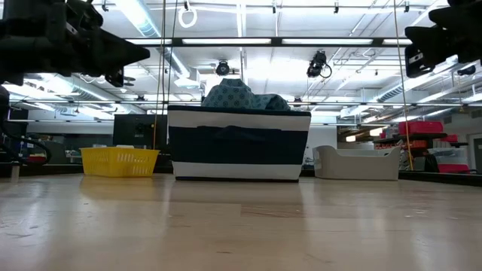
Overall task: Pick & place medical supplies in basket/bin
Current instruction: Return to Home Position
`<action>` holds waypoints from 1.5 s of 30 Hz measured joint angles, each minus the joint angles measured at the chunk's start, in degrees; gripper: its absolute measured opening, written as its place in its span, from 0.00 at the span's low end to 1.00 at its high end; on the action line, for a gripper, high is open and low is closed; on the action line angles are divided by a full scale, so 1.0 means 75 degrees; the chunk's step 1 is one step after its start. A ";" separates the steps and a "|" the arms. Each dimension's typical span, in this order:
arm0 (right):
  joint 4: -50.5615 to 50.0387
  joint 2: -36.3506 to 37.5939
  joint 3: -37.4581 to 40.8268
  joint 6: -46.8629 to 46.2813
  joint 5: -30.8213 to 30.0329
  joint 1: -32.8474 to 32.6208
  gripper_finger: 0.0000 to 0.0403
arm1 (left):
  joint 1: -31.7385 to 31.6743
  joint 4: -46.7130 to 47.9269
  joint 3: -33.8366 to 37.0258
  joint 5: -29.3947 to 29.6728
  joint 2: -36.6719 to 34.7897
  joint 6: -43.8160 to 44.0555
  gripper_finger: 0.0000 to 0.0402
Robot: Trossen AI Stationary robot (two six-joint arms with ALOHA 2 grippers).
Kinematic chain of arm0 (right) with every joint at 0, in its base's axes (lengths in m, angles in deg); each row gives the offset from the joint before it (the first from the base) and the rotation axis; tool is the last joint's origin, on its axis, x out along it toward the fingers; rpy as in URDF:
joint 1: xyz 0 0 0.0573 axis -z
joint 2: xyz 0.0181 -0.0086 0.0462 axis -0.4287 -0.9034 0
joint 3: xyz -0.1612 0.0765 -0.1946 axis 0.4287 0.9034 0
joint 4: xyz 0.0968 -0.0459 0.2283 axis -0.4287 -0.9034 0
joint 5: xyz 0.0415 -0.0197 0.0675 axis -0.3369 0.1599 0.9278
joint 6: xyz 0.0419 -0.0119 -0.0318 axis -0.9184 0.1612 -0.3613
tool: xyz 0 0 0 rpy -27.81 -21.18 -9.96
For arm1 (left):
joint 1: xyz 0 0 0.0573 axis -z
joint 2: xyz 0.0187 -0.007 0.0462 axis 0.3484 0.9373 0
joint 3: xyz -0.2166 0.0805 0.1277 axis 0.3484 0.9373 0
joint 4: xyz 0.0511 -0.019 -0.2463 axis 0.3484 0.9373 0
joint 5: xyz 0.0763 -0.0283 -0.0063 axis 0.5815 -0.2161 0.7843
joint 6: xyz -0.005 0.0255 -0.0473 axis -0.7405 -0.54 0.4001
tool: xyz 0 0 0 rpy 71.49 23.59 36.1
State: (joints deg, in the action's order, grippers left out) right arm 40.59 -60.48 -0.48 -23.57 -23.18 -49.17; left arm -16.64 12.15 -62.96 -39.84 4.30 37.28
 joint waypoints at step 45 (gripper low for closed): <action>-0.0104 -0.0017 0.0003 -0.0083 0.0000 0.0000 0.38 | -0.0711 0.1762 0.0003 -0.1760 -0.1486 0.1335 0.02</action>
State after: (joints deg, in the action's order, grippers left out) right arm 39.81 -60.61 -0.46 -24.20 -23.18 -49.17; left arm -21.97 25.36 -62.94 -53.04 -6.84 47.29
